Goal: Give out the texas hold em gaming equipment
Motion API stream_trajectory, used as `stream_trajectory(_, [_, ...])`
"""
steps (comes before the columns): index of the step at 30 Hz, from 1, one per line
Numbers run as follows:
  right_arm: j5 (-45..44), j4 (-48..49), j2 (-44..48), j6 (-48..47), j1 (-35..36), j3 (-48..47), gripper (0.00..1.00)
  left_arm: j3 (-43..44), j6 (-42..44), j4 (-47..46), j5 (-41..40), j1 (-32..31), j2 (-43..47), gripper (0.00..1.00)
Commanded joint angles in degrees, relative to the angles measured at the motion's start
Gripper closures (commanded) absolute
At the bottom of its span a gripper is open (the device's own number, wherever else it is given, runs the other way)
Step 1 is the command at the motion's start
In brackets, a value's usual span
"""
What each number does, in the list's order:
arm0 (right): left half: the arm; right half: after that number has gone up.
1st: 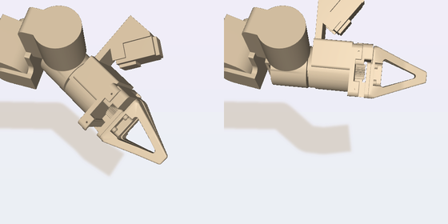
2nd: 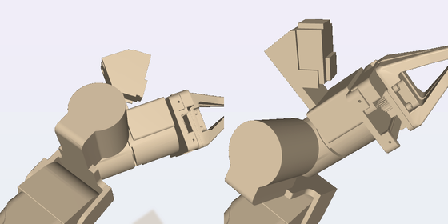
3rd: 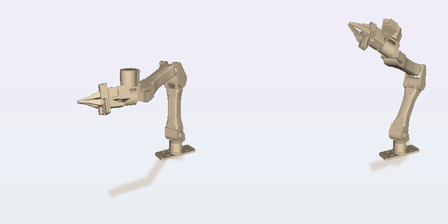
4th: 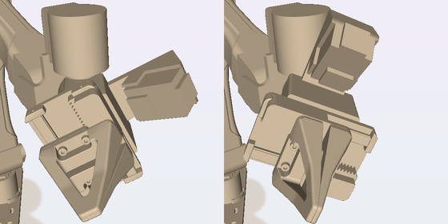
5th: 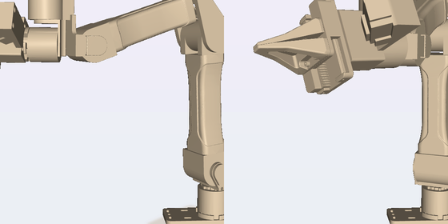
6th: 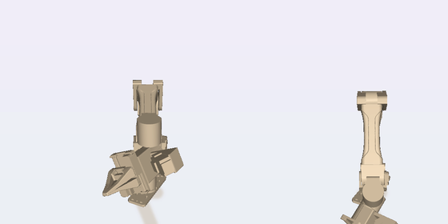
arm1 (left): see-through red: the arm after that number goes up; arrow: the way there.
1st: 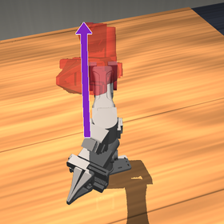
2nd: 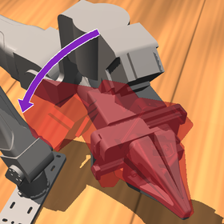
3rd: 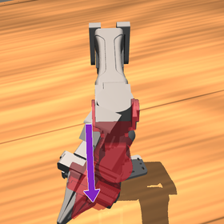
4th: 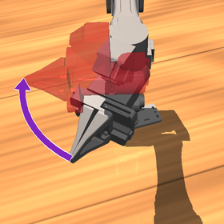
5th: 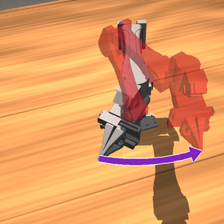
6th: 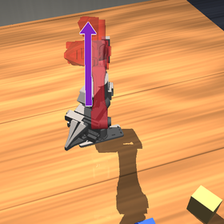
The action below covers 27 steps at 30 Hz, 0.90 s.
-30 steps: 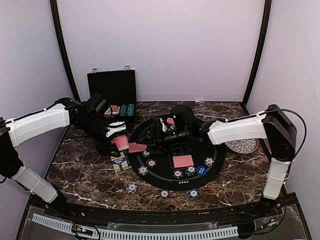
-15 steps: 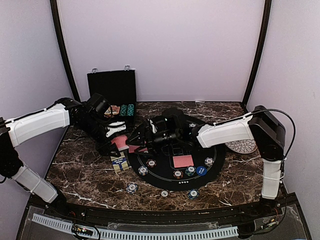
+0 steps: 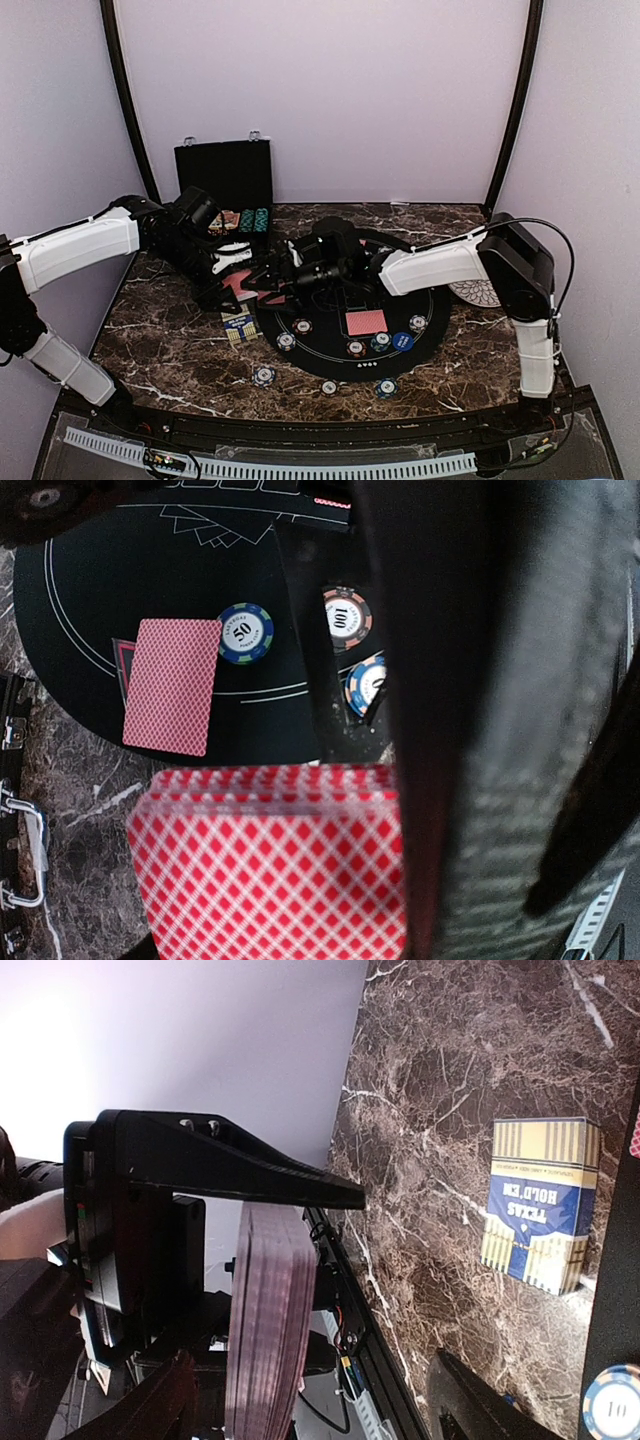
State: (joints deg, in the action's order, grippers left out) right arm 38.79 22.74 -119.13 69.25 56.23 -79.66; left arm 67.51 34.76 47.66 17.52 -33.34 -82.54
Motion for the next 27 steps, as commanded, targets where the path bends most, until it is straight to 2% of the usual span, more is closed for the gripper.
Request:
stream_trajectory(1, [1.6,3.5,-2.3,1.0,0.8,-3.3,0.2,1.9,-0.2,-0.1,0.6,-0.4,-0.1,1.0])
stream_trajectory(18, [4.0,7.6,-9.0,5.3,0.9,-9.6,0.22,1.6,-0.3,0.2,1.1,-0.4,-0.1,1.0])
stream_trajectory(27, [3.1,8.4,-8.5,6.1,-0.9,-5.7,0.27,1.6,-0.2,0.2,0.8,-0.4,0.4,1.0])
